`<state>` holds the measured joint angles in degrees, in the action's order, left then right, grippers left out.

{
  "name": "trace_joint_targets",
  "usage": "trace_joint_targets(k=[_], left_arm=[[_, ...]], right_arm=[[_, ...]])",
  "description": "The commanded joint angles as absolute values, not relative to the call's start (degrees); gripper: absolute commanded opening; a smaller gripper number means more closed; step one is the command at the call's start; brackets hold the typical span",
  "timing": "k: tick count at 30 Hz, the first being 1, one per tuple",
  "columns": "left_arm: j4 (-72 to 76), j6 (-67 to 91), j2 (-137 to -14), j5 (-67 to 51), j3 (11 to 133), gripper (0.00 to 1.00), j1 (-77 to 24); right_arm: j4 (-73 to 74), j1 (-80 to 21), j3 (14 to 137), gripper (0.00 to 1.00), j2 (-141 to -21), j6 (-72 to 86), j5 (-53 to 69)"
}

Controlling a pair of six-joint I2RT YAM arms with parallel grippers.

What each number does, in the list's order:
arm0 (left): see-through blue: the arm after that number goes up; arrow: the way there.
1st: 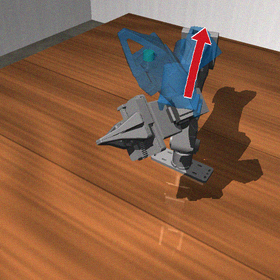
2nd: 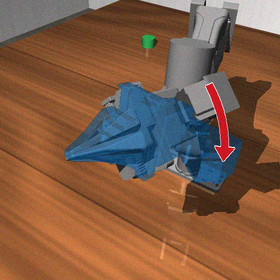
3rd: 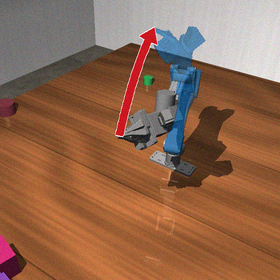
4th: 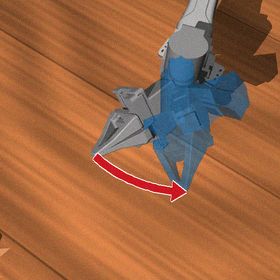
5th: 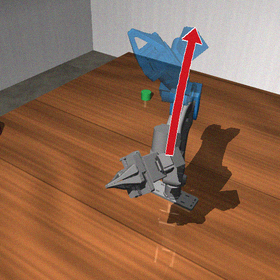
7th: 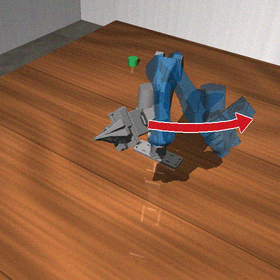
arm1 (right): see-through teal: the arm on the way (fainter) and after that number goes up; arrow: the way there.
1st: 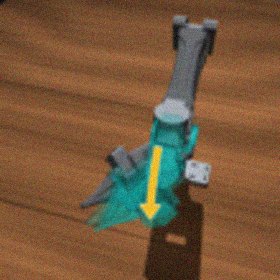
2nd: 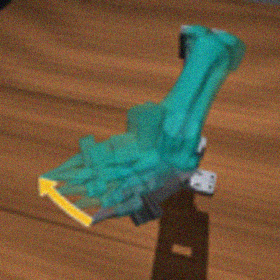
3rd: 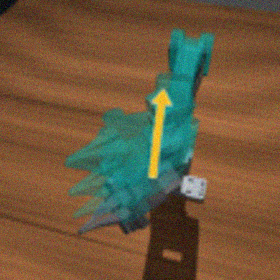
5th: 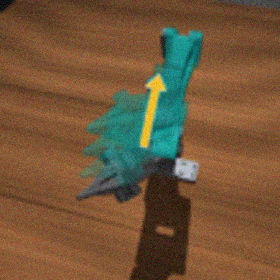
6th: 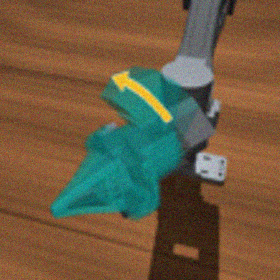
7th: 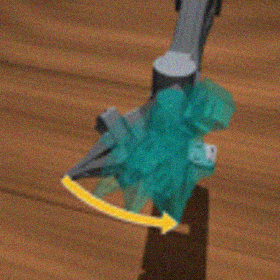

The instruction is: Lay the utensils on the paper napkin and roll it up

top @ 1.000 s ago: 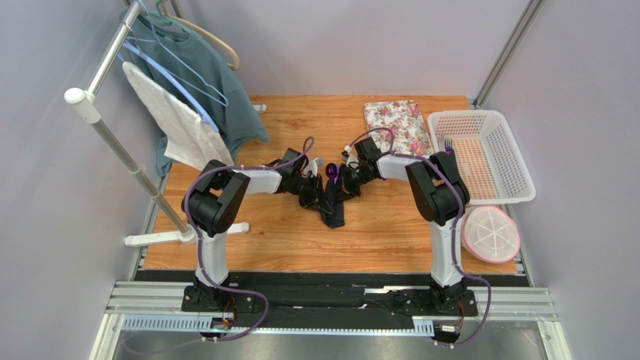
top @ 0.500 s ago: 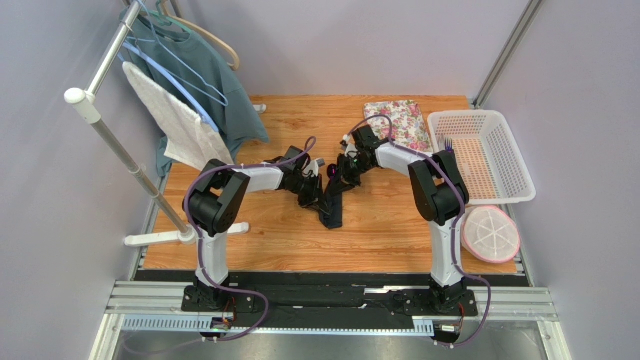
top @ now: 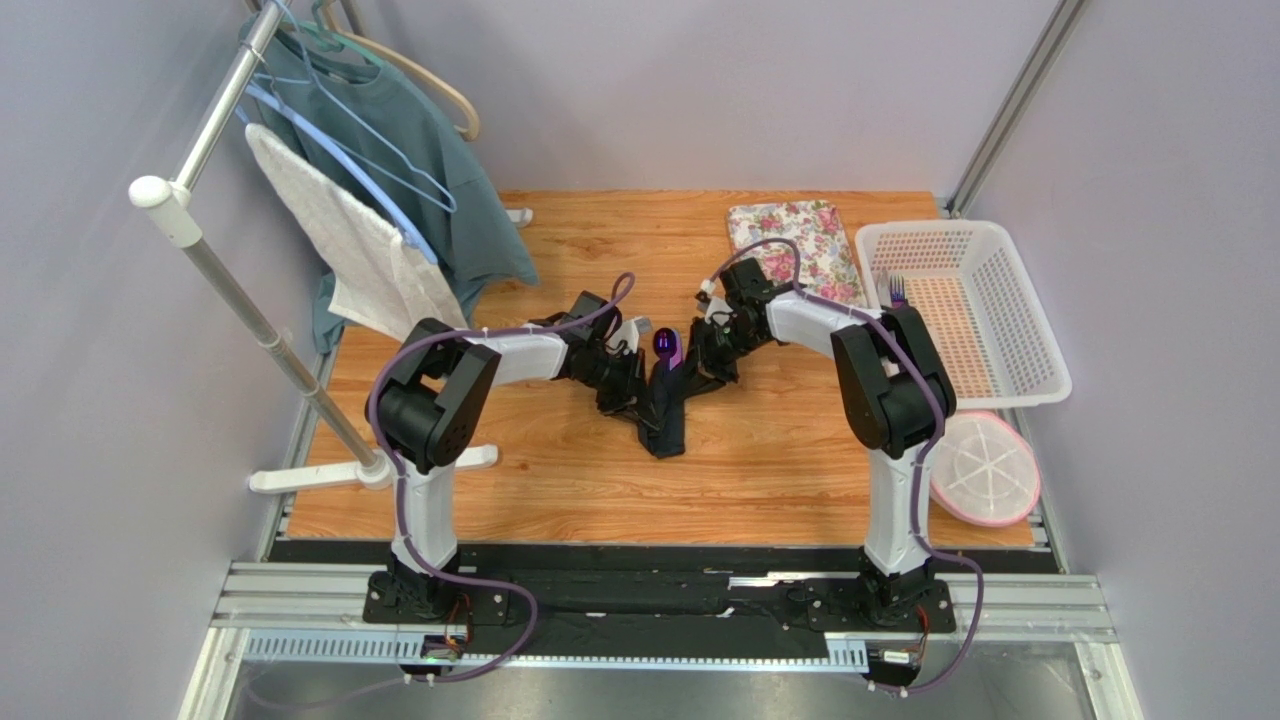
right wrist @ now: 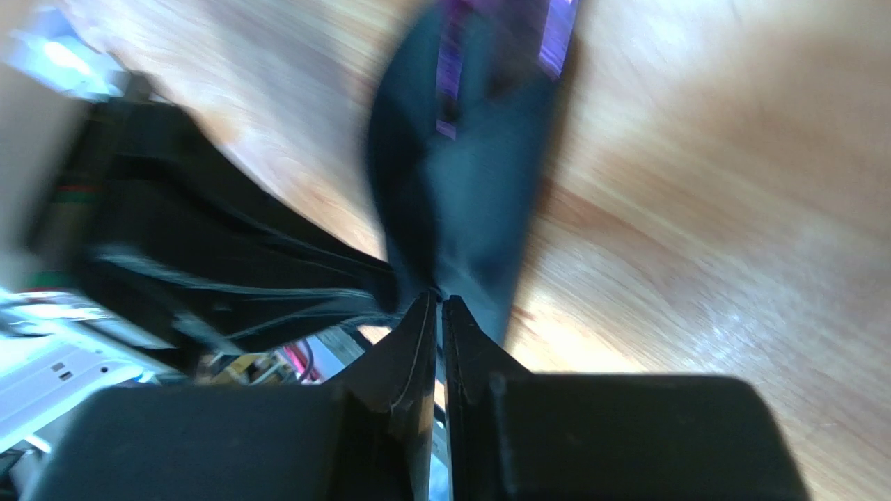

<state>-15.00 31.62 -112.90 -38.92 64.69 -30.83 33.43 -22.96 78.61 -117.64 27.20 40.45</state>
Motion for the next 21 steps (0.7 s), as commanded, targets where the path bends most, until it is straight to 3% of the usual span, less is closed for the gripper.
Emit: trace_joint_targets(k=[1,21], left_arm=[[-18.55,28.65,-112.50,-35.07,64.78,0.00,-30.85],[-18.20,28.65,-112.50,-36.30,64.95,0.00,-30.85]], right_arm=[[28.31,-23.20,76.03,0.08,-115.93,28.74,41.31],[23.03,-23.91,73.39,0.05,-119.79,31.11,40.08]])
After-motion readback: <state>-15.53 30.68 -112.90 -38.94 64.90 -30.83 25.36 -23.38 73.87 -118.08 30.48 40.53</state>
